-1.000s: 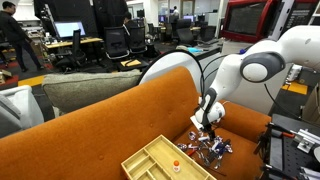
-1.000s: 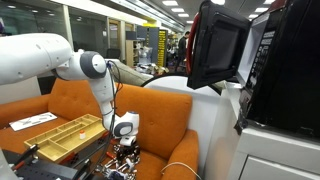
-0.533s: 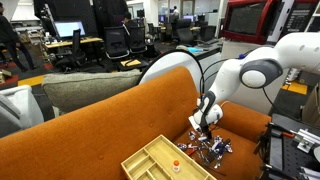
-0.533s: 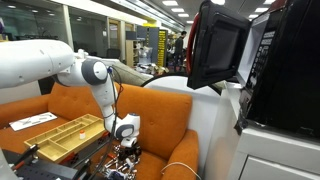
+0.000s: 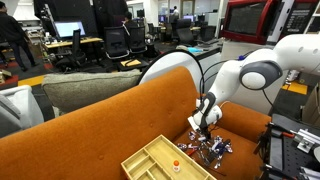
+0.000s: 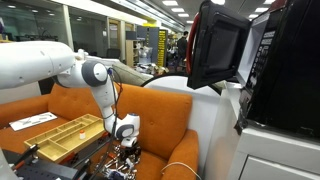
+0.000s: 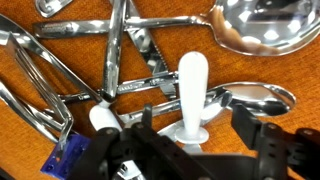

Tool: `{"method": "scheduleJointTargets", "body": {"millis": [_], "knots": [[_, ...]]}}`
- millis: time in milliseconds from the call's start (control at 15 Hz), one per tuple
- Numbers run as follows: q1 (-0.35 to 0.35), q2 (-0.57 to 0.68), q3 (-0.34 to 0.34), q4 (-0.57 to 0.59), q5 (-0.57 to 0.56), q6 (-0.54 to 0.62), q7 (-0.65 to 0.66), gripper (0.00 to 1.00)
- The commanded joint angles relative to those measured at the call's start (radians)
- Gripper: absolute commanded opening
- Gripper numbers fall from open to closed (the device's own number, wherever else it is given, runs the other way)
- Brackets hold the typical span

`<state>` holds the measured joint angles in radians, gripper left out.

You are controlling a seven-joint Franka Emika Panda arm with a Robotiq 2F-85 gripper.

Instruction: Put the white fork on the tray

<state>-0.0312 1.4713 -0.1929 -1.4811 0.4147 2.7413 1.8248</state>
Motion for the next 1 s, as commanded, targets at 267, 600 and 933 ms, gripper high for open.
{"method": "scheduleJointTargets", "body": {"millis": [267,600,933], "knots": [[-0.034,0.002,0.035,0.013,-0.05,-0.022,-0.02,0.24],[-0.044,0.003,0.042,0.016,-0.052,-0.024,-0.026,0.06],[-0.06,0.003,0.042,0.014,-0.048,0.002,-0.029,0.06]]}}
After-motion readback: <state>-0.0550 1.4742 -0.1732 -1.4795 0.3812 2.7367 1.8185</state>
